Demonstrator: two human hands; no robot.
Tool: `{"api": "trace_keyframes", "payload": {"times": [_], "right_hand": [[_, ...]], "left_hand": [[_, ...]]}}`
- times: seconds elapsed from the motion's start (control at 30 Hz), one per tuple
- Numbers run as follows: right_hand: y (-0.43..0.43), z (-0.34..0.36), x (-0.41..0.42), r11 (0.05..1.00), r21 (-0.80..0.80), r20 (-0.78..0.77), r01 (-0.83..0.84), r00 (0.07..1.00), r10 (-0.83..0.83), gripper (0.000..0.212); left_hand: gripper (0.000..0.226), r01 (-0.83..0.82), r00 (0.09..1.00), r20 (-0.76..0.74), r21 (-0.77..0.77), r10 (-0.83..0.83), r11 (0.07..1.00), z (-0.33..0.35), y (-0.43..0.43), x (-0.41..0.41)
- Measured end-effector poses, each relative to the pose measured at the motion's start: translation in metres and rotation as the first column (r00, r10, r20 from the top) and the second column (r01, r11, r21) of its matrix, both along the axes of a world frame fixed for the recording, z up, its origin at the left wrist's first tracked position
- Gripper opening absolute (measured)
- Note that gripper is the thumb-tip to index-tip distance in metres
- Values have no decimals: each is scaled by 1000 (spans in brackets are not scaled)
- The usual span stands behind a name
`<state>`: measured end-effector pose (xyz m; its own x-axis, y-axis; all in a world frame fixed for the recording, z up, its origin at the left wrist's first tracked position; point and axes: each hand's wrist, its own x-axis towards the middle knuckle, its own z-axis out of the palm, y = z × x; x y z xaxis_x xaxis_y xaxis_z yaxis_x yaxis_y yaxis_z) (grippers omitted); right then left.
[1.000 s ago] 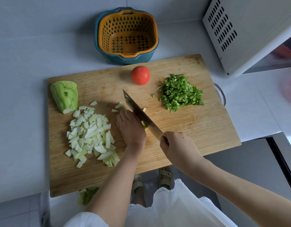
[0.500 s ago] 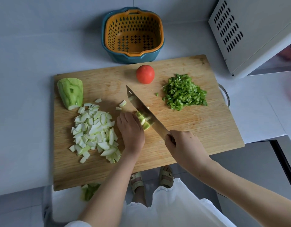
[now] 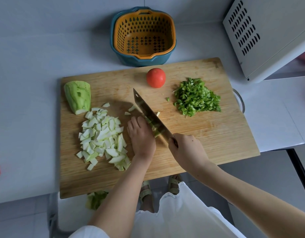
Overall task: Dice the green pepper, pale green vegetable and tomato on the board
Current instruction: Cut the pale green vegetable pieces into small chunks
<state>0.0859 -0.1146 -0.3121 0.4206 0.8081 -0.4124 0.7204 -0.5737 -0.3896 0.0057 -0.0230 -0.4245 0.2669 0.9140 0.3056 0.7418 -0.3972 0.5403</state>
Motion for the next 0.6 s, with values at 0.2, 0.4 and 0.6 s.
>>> {"api": "trace_keyframes", "payload": {"times": [0.2,0.4,0.6], "right_hand": [[-15,15,1,999,-4,34,-32,999,32,41],[-4,3,-2,999,-35,7,-14,1000,14,39],[2,0,-2,1000,12,-2,14,1000,-14,38]], "left_hand": [[27,2,997,-80,-34,-5,999,2,2,0],[23,-16,998,-53,-30,14,999,4,1,1],[18,-8,999,-40,8,8,1000,1,1,0]]}}
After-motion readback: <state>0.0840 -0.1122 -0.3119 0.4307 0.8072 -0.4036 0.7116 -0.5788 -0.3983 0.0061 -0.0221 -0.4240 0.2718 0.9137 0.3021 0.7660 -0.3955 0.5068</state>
